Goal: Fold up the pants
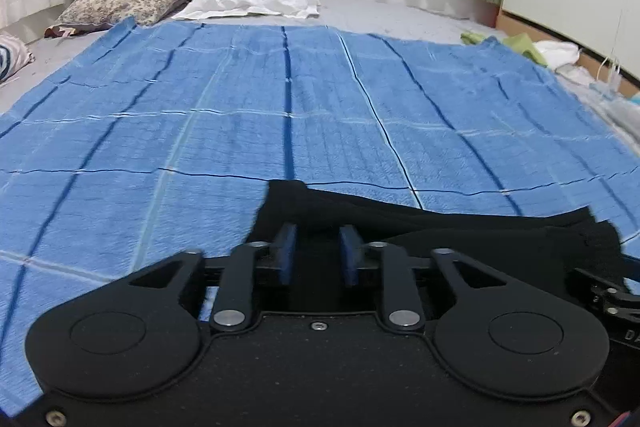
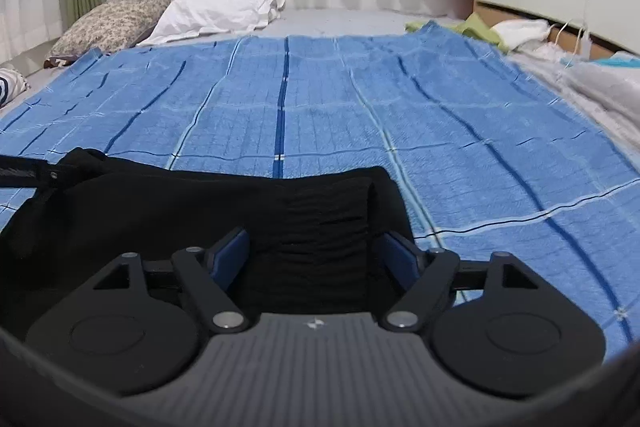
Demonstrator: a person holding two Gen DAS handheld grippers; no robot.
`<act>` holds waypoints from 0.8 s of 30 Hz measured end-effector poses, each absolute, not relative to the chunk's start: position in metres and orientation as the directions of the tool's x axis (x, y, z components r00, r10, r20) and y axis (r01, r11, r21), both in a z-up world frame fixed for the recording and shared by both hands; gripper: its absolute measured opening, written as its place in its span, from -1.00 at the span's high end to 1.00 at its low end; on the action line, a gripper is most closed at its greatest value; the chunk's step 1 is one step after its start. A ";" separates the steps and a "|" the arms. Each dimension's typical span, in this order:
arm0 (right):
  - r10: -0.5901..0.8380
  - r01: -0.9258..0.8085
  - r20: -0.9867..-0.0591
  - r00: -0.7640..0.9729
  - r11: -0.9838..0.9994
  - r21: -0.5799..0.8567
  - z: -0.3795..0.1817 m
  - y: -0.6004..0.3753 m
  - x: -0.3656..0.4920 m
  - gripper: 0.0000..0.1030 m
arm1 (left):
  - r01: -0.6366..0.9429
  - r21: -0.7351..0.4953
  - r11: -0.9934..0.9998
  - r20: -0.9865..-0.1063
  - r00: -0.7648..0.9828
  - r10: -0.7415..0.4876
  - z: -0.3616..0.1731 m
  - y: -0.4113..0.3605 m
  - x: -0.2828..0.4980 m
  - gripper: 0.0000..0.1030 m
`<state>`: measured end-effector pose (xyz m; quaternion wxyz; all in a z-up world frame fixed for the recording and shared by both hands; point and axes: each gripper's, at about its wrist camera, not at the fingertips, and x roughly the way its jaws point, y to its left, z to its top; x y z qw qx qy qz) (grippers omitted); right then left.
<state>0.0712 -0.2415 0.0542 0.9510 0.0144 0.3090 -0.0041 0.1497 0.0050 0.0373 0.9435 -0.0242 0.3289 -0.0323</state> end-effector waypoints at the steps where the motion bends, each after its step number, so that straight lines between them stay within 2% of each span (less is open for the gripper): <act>1: 0.006 0.008 -0.575 0.818 1.000 0.023 0.058 -0.240 0.064 -0.66 | 0.047 -0.076 0.996 -0.618 0.782 -0.084 0.043 0.012 0.142 0.27; 4: 0.048 -0.043 -0.535 0.844 0.999 0.021 0.069 -0.224 0.041 -0.68 | 0.066 -0.096 0.993 -0.644 0.757 -0.112 0.054 0.031 0.130 0.27; 8: 0.174 -0.198 -0.489 0.855 0.980 0.004 0.078 -0.185 0.009 -0.68 | 0.018 -0.125 0.992 -0.727 0.678 -0.104 0.061 0.060 0.127 0.27; 13: 0.284 -0.345 -0.492 0.823 0.938 -0.035 0.075 -0.132 -0.014 -0.68 | 0.028 -0.181 0.983 -0.763 0.626 -0.159 0.066 0.086 0.097 0.27; 20: 0.288 -0.333 -0.526 0.800 0.943 0.010 0.068 -0.130 -0.012 -0.68 | 0.086 -0.192 0.978 -0.802 0.560 -0.207 0.039 0.082 0.041 0.27; 24: 0.283 -0.335 -0.521 0.806 0.942 -0.007 0.070 -0.134 -0.020 -0.68 | 0.128 -0.107 0.986 -0.787 0.595 -0.163 0.036 0.070 0.013 0.26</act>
